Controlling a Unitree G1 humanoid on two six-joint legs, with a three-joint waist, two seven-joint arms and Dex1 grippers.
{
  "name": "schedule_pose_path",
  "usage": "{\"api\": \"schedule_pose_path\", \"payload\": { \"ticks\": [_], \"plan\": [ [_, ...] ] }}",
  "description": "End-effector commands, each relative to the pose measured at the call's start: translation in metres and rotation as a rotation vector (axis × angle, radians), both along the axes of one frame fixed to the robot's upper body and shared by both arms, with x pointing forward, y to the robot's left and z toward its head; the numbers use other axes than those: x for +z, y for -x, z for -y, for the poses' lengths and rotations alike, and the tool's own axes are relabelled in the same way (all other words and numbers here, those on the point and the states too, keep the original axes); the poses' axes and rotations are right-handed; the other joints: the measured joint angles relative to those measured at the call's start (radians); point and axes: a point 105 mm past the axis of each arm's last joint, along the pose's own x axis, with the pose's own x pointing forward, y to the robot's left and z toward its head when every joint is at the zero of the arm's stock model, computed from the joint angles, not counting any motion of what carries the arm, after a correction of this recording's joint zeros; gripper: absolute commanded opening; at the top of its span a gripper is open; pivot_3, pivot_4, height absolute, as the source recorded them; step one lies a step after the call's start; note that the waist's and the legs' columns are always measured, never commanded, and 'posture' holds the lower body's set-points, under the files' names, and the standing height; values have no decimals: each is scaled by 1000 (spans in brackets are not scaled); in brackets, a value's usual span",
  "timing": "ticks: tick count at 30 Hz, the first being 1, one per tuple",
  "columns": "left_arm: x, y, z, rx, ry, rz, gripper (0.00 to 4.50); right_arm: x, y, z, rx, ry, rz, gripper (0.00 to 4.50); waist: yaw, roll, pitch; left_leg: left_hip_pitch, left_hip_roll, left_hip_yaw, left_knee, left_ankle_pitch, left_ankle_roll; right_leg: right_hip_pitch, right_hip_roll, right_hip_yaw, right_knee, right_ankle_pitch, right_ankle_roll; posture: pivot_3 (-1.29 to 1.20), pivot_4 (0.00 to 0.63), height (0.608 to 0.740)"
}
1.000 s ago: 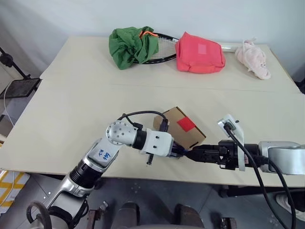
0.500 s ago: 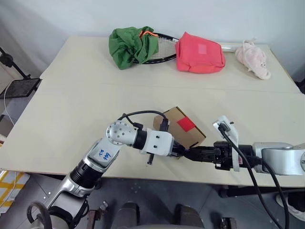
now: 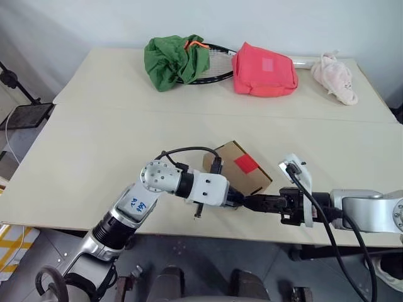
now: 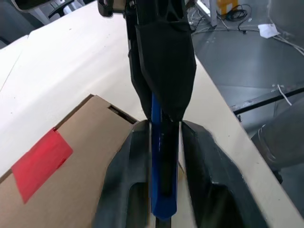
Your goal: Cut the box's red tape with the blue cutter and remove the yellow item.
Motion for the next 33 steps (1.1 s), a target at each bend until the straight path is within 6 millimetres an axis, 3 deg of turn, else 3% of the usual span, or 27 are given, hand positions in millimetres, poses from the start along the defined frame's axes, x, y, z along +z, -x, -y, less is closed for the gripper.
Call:
{"api": "schedule_pose_path", "payload": {
  "ticks": [1,5,7,10,13,16,18,22,27,29,33],
  "plan": [
    [12,7,-3,-33,66,-1,2389,12,3,3,15,-9,44,122,0,0,0,0,0,0,0,0,0,0,0,0,0,0,0,0,150,740],
    [31,14,-26,-72,72,-72,3622,19,9,9,29,-14,58,122,-2,0,0,0,0,0,0,0,0,0,0,0,0,0,0,0,150,740],
    [42,6,-40,-25,92,-106,4203,27,13,14,47,-28,81,122,-2,0,0,0,0,0,0,0,0,0,0,0,1,0,0,0,150,740],
    [63,-15,-70,102,174,-173,4234,51,25,24,106,-21,150,122,-2,2,1,0,0,0,0,0,0,0,0,0,0,0,0,0,150,740],
    [68,-30,-86,190,228,-240,4234,63,30,38,63,-20,197,122,2,1,1,0,1,0,-1,0,0,0,0,0,0,0,0,0,150,740],
    [61,-47,-98,294,265,-314,3700,76,33,62,-57,1,259,122,9,1,1,-1,0,0,0,0,0,0,0,-1,0,0,1,0,150,740],
    [54,-54,-97,328,270,-339,3082,81,36,82,-159,3,281,122,11,0,1,-1,0,0,0,0,0,0,0,-1,0,0,1,0,150,740],
    [47,-59,-83,323,271,-375,1859,82,42,110,-336,18,332,122,17,-1,2,-1,0,0,-1,0,0,0,0,-1,-1,1,1,0,150,740],
    [44,-60,-64,282,260,-401,230,69,45,142,-461,232,427,122,16,-1,2,-1,0,0,-1,0,0,0,0,0,0,1,1,0,150,740],
    [44,-59,-57,271,255,-404,0,67,43,143,-472,274,460,122,8,-1,2,0,0,0,-1,0,0,0,0,0,0,1,1,0,150,740],
    [43,-71,-46,317,237,-383,0,75,30,111,-347,325,564,122,-7,-1,2,1,0,0,-2,0,0,0,0,1,1,0,1,0,150,740]
  ]
}}
